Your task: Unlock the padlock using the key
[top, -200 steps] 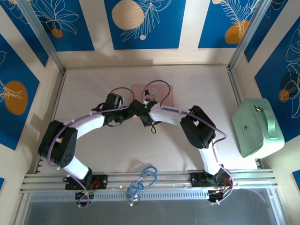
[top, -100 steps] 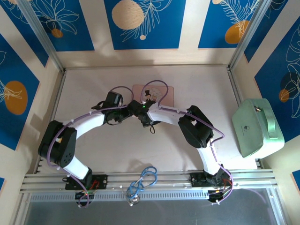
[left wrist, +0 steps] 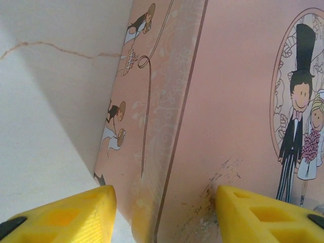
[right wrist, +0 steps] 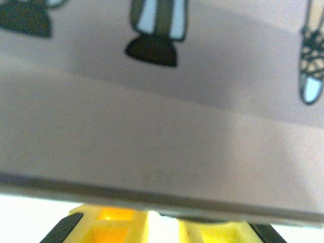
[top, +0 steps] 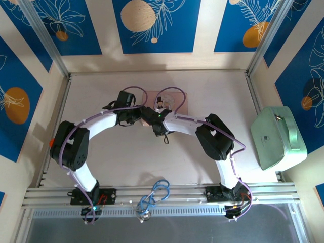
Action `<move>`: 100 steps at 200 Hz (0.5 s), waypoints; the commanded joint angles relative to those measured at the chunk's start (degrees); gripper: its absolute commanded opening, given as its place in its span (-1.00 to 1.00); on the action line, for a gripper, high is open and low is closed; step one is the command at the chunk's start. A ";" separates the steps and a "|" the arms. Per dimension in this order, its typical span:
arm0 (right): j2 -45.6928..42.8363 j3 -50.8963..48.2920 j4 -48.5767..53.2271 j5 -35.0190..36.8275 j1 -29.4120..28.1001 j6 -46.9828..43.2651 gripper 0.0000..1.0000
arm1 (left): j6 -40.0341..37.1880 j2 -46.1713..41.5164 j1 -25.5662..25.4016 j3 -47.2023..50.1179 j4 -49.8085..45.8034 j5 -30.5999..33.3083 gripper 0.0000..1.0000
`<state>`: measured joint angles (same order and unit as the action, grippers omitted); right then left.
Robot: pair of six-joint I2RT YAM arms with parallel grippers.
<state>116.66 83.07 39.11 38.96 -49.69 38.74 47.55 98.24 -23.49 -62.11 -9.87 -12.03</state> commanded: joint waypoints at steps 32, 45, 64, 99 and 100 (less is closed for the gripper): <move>-2.76 -1.10 -4.42 -2.58 -0.32 -3.58 -0.44 | -0.05 0.84 0.70 2.77 0.35 -0.27 -0.01; -2.10 -0.12 -3.39 -1.87 -0.40 -3.44 -0.43 | -0.17 0.55 0.70 3.12 0.49 -0.35 -0.02; -1.77 0.65 -2.29 -0.82 -0.62 -3.06 -0.37 | 0.06 0.13 0.70 3.61 0.68 -0.66 -0.05; -2.64 0.58 -2.29 -0.12 -1.62 -2.84 -0.38 | 0.14 -0.32 0.71 4.00 1.07 -1.02 -0.08; -2.70 0.59 -2.29 -0.07 -1.63 -2.86 -0.38 | 0.16 -0.32 0.72 4.01 1.07 -1.04 -0.08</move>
<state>116.29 82.48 36.42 37.78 -50.24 35.99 47.72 97.58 -23.35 -59.99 -6.42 -13.13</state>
